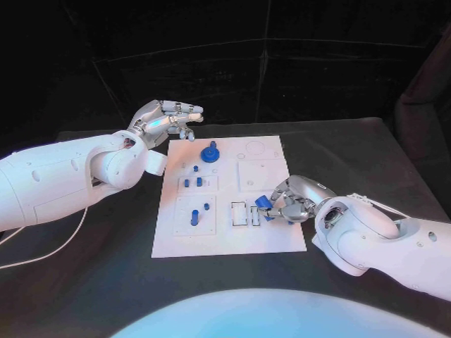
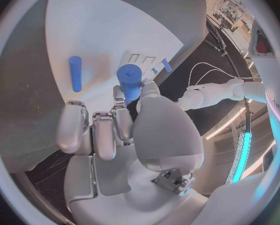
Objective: Assemble the parts on the task board
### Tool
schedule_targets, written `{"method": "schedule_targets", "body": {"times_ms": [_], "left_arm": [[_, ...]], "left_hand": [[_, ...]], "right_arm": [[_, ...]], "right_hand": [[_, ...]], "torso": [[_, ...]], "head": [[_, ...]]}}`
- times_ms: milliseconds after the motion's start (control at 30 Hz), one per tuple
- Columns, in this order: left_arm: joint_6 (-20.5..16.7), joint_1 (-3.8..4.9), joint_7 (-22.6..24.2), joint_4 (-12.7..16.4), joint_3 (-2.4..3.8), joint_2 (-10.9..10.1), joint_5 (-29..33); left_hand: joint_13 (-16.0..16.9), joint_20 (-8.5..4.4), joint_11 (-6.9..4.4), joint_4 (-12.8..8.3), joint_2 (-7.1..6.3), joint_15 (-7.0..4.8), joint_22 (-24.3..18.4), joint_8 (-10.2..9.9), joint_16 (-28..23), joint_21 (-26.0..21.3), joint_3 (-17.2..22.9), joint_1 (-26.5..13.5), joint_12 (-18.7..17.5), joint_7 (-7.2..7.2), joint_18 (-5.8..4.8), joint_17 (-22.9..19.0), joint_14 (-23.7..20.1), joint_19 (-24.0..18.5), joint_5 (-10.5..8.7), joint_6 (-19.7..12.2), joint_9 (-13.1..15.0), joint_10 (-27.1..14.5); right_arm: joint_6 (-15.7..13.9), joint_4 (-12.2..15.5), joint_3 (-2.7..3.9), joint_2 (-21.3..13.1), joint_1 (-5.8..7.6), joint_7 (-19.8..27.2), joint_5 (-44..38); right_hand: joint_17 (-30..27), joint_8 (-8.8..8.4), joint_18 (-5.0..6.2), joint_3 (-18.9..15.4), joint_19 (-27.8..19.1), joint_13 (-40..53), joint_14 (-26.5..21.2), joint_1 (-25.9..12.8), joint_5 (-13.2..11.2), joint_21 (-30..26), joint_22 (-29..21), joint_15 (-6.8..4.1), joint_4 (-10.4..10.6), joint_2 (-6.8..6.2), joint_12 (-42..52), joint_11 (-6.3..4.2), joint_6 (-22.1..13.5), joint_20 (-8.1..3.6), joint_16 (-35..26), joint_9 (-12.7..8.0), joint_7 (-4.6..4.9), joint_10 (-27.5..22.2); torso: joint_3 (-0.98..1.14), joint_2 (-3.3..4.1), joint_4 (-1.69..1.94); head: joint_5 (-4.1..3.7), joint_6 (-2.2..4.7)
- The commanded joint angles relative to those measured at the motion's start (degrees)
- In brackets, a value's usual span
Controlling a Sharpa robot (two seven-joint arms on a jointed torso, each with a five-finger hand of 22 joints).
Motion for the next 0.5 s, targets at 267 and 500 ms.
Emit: {"method": "schedule_targets", "body": {"times_ms": [267,500], "left_arm": [[0.63,0.09,0.26,0.35,0.05,-0.05,0.19],[0.62,0.11,0.25,0.43,0.05,-0.06,0.19]], "left_hand": [[-0.06,0.12,0.04,0.12,0.36,-0.02,-0.07,0.32,-0.21,-0.32,-0.34,0.21,0.19,0.41,0.76,-0.07,-0.41,-0.11,0.34,0.02,-0.05,-0.36],[-0.06,0.12,0.04,0.12,0.36,-0.02,-0.07,0.32,-0.21,-0.32,-0.34,0.21,0.19,0.41,0.76,-0.07,-0.41,-0.11,0.34,0.02,-0.05,-0.36]], "right_arm": [[0.93,-0.99,0.07,3.19,0.13,1.12,5.0],[4.22,-3.13,0.08,5.9,0.14,-0.62,5.97]], "right_hand": [[4.75,-0.31,-0.69,-1.24,0.32,-0.12,4.27,-2.01,-0.52,0.35,0.2,-0.55,0.12,0.16,-0.24,-0.2,1.8,-0.02,0.44,0.57,-0.9,0.39],[4.87,0.17,-0.67,-1.98,0.3,-0.18,4.27,-3.6,-1.15,0.34,0.2,-0.88,0.11,1.29,-0.64,-0.67,3.52,-0.23,0.47,1.17,-1.52,0.52]], "torso": [[-0.08,0.04,0.14],[-0.04,0.08,0.2]], "head": [[0.49,-0.02],[0.88,-0.1]]}}
